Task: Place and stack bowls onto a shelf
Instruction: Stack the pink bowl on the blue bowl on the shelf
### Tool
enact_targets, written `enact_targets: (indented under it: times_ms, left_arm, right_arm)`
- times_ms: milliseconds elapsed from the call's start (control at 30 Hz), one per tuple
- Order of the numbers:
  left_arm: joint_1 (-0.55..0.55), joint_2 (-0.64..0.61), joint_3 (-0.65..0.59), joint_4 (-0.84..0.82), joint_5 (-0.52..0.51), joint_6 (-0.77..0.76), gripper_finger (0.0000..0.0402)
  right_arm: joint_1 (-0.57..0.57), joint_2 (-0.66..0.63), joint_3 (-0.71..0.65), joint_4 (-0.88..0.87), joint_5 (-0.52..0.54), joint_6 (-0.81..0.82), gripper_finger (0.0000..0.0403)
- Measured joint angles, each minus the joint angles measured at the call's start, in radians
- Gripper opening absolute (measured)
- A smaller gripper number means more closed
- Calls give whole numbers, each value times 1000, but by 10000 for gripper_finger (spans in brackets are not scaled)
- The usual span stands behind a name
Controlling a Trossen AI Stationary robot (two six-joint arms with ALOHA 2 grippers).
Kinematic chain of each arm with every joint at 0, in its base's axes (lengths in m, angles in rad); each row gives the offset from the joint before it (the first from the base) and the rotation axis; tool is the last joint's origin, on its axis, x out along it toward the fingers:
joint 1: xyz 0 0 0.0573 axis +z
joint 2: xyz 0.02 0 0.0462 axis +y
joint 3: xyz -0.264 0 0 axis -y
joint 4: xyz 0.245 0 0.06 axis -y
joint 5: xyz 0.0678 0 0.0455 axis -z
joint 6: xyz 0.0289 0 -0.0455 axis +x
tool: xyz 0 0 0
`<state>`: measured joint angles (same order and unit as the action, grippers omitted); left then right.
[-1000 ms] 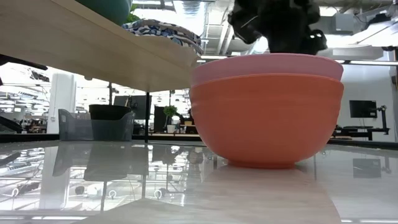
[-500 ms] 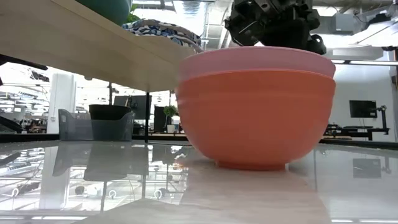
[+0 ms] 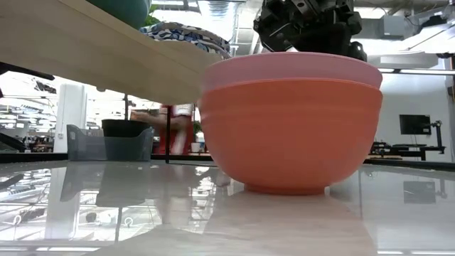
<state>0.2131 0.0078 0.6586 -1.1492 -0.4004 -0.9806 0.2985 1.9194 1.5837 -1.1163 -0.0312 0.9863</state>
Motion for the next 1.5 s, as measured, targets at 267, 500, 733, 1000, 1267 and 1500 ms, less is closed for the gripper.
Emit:
enact_targets:
  times_ms: [267, 500, 733, 1000, 1267, 1500]
  left_arm:
    - [0, 0, 0, 0, -6, 0, 242]
    - [0, 0, 0, 0, -6, 0, 242]
    - [0, 0, 0, 0, -6, 0, 242]
    - [0, 0, 0, 0, -7, 1, 242]
    - [0, 0, 0, 0, -7, 1, 242]
    - [0, 0, 0, 0, -7, 1, 242]
  right_arm:
    - [-6, 0, 0, 4, 0, -20, 115]
    - [-15, 0, 0, 3, -1, -27, 137]
    - [-19, 0, 0, 3, -19, -46, 125]
    - [-19, 0, 0, 3, -21, -74, 85]
    - [-34, 0, 0, 1, -35, -88, 17]
    - [-49, -21, 0, -10, -51, -98, 17]
